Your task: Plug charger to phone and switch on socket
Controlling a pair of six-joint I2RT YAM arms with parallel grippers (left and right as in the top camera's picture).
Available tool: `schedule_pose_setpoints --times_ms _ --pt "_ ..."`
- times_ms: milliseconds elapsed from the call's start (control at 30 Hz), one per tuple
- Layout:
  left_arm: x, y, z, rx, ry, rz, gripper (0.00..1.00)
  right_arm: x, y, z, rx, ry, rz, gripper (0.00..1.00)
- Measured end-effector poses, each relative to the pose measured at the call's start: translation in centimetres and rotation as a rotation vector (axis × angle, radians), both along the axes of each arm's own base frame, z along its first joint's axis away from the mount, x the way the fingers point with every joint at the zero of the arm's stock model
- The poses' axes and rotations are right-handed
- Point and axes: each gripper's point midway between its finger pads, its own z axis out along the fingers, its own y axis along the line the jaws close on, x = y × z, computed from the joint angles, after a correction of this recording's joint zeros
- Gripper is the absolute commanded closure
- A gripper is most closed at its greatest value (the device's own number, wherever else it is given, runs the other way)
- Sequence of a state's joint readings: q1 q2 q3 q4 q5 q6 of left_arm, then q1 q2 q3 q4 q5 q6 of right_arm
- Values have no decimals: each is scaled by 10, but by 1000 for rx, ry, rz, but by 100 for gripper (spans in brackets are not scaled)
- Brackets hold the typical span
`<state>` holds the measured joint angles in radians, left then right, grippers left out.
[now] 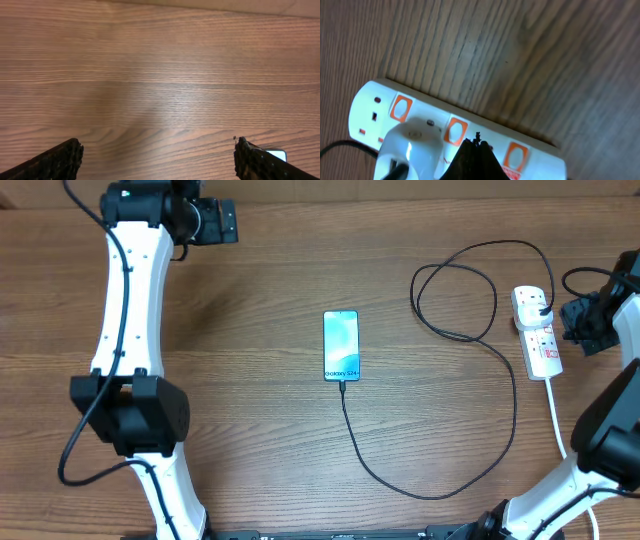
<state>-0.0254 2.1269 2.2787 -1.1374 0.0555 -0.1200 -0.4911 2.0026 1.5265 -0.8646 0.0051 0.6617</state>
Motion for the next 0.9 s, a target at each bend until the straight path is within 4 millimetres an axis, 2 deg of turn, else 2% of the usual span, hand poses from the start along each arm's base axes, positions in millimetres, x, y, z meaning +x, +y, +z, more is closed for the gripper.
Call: schedule_pose_setpoints --times_ms 233,400,600,900 --pt "-9 12 31 54 -57 39 0 7 7 -18 68 -9 15 96" --pt "-18 17 41 77 -64 55 0 17 11 -23 100 -43 28 96" --pt "-24 18 49 81 -69 59 0 21 12 -22 112 -59 33 96" --pt "-25 19 48 85 -62 60 0 21 15 -27 124 -51 37 96"
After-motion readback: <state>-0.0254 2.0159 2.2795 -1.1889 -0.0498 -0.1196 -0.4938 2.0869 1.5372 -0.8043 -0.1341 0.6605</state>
